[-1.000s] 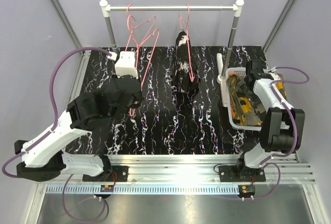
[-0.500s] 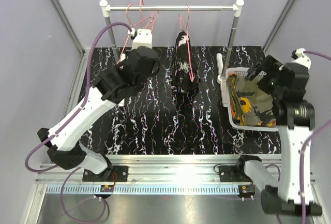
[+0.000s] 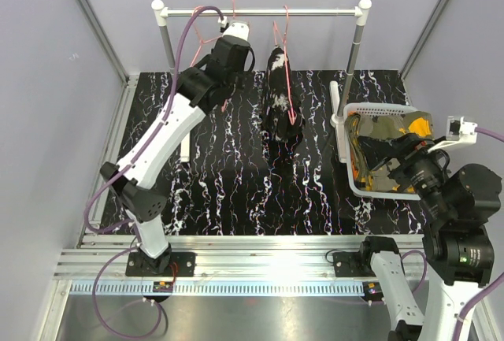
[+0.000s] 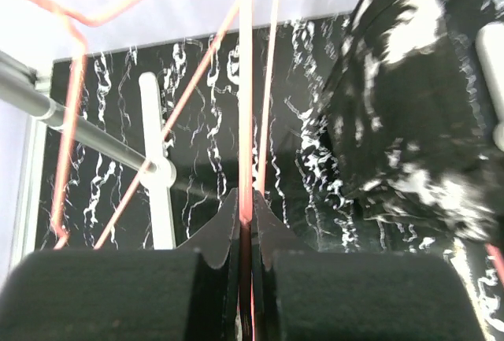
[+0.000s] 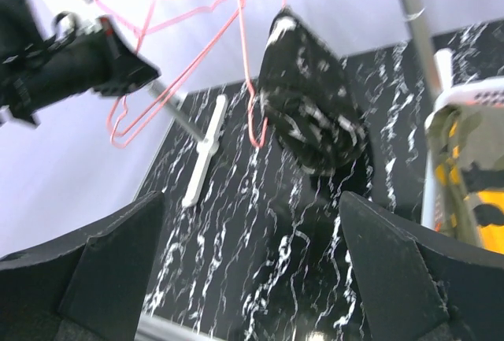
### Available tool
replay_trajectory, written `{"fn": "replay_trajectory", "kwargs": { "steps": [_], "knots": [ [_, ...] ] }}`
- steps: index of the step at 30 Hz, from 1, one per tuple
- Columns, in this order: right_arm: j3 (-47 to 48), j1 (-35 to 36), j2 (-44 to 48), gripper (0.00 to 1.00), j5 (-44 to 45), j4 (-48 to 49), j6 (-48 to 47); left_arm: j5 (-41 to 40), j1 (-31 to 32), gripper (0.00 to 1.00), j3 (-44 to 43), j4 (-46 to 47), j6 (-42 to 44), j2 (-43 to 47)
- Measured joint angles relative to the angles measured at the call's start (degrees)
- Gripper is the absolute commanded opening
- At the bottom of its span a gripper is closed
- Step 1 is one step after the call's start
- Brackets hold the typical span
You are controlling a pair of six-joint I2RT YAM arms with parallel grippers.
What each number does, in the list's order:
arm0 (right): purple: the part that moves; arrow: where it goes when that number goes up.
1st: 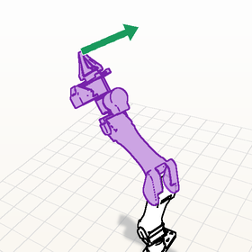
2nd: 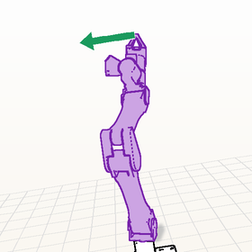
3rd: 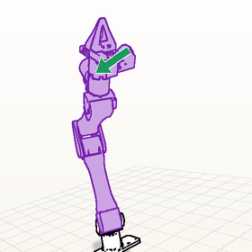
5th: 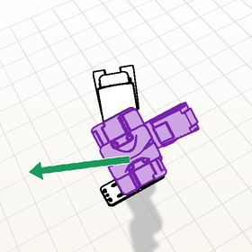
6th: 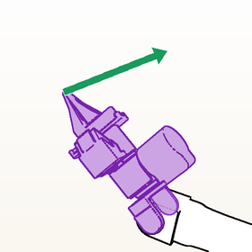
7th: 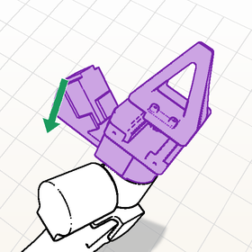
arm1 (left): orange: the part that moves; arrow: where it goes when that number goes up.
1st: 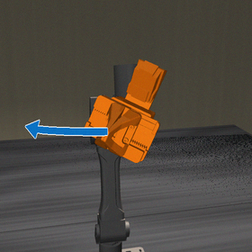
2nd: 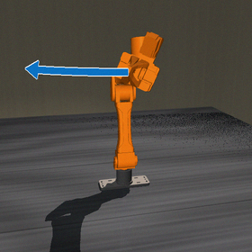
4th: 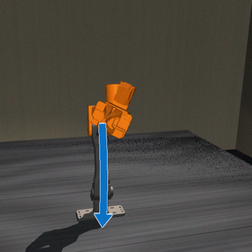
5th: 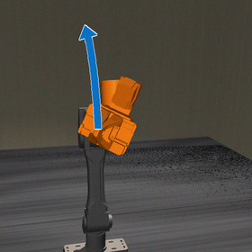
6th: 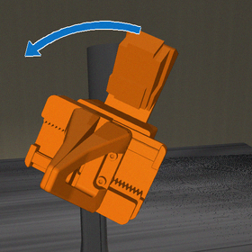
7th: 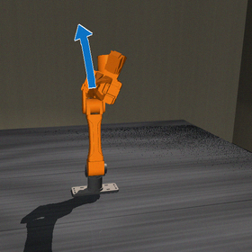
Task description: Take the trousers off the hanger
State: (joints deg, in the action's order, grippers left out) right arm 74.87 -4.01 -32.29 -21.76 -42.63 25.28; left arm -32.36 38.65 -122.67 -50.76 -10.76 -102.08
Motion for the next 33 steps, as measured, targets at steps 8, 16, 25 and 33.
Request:
{"fn": "replay_trajectory", "kwargs": {
  "steps": [8, 16, 25, 33],
  "knots": [
    [-1.9, 0.0, 0.2, 1.0, -3.5, -0.6, 0.0, 2.3, -2.1, 0.0, 9.9, 1.3, -3.2, -0.2],
    [-1.5, 0.0, 1.5, 0.99, -4.3, -2.6, -0.2, 4.8, -2.0, 0.65, 13.0, 2.2, -5.6, 2.8],
    [-0.5, 0.0, 2.2, 0.99, -0.3, -7.7, -3.1, 7.9, 0.7, 0.99, 21.2, 5.7, -10.3, 18.1],
    [-0.4, 0.0, 5.2, 0.99, 2.7, -11.9, -4.0, 6.7, 13.2, 0.99, 20.5, 12.3, -13.2, 24.8]
  ]
}}
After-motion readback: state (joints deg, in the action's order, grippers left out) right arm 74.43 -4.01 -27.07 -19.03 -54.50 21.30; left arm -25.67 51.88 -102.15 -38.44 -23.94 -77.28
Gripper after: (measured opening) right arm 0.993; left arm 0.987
